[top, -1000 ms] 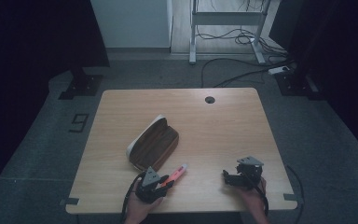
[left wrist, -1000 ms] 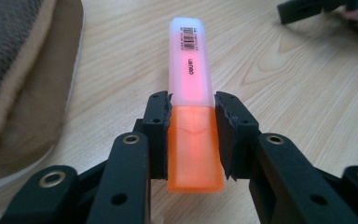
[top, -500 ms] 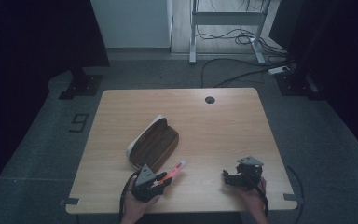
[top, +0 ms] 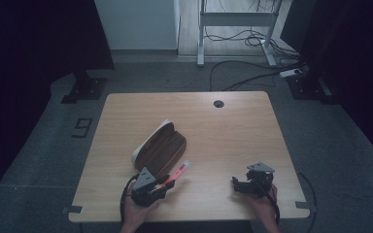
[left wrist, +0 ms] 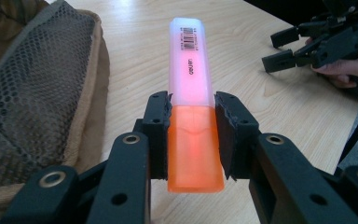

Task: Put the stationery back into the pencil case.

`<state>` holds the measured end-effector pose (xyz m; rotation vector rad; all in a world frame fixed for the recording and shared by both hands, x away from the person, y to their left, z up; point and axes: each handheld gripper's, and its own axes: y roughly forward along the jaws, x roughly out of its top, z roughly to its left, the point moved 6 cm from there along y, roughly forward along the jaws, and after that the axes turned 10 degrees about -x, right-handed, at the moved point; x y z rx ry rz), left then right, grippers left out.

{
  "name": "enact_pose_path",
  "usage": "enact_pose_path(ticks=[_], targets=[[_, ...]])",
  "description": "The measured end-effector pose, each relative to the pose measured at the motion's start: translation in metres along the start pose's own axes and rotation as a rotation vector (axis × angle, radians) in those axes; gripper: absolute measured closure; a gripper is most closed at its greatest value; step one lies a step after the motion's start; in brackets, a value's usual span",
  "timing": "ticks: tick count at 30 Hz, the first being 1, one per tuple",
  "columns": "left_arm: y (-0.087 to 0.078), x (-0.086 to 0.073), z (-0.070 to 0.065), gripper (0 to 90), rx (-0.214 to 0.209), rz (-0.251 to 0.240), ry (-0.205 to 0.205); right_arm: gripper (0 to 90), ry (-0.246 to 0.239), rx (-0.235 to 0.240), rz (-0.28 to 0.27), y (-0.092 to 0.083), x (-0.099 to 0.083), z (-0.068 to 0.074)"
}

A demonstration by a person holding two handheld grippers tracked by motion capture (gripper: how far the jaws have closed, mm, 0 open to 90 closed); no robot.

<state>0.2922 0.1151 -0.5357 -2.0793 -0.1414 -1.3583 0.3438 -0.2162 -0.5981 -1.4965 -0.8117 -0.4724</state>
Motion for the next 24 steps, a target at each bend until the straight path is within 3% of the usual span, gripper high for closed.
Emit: enact_pose_path(ticks=[24], targets=[[-0.023, 0.029, 0.014, 67.2, 0.004, -0.066, 0.003, 1.5, 0.001, 0.000, 0.000, 0.000, 0.000, 0.000]])
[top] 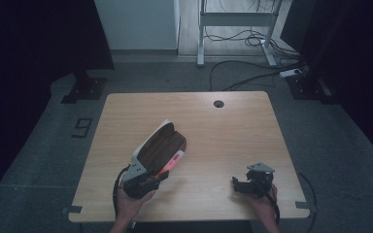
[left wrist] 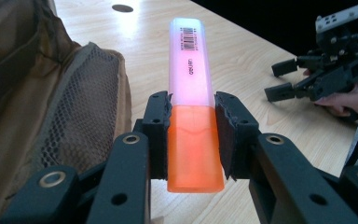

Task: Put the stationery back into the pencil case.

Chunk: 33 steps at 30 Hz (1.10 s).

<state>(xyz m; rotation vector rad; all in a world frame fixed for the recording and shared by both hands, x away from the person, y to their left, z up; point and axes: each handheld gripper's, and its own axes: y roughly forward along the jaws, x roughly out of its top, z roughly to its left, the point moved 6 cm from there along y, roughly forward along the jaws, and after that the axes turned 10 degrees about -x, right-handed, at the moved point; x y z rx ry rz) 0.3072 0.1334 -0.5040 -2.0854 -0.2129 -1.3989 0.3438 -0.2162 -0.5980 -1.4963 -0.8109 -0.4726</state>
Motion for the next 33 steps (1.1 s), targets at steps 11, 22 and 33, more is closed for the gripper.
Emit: enact_pose_path(ticks=[11, 22, 33], targets=[[-0.006, 0.011, 0.011, 67.2, 0.010, -0.012, -0.010, 1.5, 0.000, 0.000, 0.000, 0.000, 0.000, 0.000], [-0.010, 0.019, 0.026, 67.2, 0.041, -0.020, -0.023, 1.5, 0.000, 0.000, 0.000, 0.000, 0.000, 0.000], [-0.005, 0.023, 0.041, 67.2, 0.063, -0.010, -0.035, 1.5, 0.000, 0.000, 0.000, 0.000, 0.000, 0.000]])
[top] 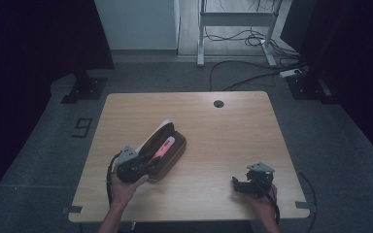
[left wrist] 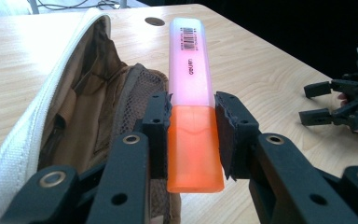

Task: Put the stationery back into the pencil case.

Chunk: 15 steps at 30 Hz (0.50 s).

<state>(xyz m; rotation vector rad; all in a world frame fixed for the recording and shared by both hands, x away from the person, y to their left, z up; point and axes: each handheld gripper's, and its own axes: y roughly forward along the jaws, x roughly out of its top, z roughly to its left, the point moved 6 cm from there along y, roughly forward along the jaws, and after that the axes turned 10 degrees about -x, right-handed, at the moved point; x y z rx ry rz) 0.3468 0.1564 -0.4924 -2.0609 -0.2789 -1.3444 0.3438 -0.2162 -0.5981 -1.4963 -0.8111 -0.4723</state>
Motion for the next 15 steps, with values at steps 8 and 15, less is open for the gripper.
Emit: enact_pose_path(ticks=[8, 15], targets=[[0.008, -0.001, 0.014, 67.2, 0.027, 0.020, -0.016, 1.5, 0.000, 0.000, 0.000, 0.000, 0.000, 0.000], [0.013, -0.002, 0.023, 67.2, 0.057, 0.038, -0.014, 1.5, 0.000, 0.000, 0.000, 0.000, 0.000, 0.000]])
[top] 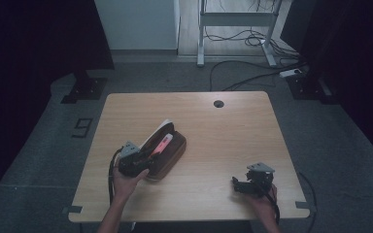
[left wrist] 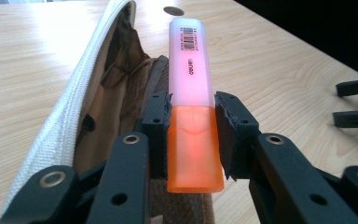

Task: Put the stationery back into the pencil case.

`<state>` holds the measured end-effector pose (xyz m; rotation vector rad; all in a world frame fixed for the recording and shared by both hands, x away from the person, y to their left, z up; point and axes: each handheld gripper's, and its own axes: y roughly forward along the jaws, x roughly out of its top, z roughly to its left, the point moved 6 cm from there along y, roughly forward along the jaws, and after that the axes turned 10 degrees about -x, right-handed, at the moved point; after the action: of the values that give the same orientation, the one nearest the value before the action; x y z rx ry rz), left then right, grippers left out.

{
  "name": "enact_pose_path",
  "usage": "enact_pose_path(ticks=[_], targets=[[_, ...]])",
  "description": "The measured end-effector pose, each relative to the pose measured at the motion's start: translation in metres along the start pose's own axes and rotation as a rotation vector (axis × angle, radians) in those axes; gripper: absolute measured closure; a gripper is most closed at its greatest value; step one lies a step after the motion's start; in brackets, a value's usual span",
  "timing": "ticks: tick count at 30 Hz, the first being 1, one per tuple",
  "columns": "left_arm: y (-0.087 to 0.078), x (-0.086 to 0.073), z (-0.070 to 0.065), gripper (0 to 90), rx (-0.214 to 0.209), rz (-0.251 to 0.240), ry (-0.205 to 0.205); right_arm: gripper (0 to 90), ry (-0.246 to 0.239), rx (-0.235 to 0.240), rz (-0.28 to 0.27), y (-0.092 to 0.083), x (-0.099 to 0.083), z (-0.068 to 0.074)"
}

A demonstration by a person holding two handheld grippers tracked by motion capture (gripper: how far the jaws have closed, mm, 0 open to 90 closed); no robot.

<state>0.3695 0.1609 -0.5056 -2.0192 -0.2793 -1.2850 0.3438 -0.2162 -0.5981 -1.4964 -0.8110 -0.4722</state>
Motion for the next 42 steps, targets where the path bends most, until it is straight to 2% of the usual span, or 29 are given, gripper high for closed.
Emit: enact_pose_path(ticks=[15, 22, 24, 25, 28, 32, 36, 38, 41, 42], targets=[[0.008, -0.005, 0.014, 67.1, 0.082, 0.047, 0.015, 1.5, 0.000, 0.000, 0.000, 0.000, 0.000, 0.000], [0.014, -0.012, 0.016, 67.0, 0.149, 0.111, 0.050, 1.5, 0.000, 0.000, 0.000, 0.000, 0.000, 0.000], [0.015, -0.013, 0.017, 66.9, 0.156, 0.123, 0.053, 1.5, 0.000, 0.000, 0.000, 0.000, 0.000, 0.000], [0.015, -0.014, 0.017, 63.8, 0.161, 0.128, 0.053, 1.5, 0.000, 0.000, 0.000, 0.000, 0.000, 0.000], [0.015, -0.014, 0.012, 56.6, 0.181, 0.122, 0.070, 1.5, 0.000, 0.000, 0.000, 0.000, 0.000, 0.000], [0.013, -0.013, 0.009, 51.5, 0.197, 0.112, 0.084, 1.5, 0.000, 0.000, 0.000, 0.000, 0.000, 0.000], [0.005, -0.011, 0.005, 50.0, 0.206, 0.063, 0.085, 1.5, 0.000, 0.000, 0.000, 0.000, 0.000, 0.000], [0.000, -0.010, 0.003, 49.4, 0.201, 0.042, 0.082, 1.5, 0.000, 0.000, 0.000, 0.000, 0.000, 0.000], [-0.009, -0.008, -0.003, 48.0, 0.161, 0.002, 0.066, 1.5, 0.000, 0.000, 0.000, 0.000, 0.000, 0.000], [-0.009, -0.008, -0.003, 47.4, 0.161, 0.002, 0.066, 1.5, 0.000, 0.000, 0.000, 0.000, 0.000, 0.000]])
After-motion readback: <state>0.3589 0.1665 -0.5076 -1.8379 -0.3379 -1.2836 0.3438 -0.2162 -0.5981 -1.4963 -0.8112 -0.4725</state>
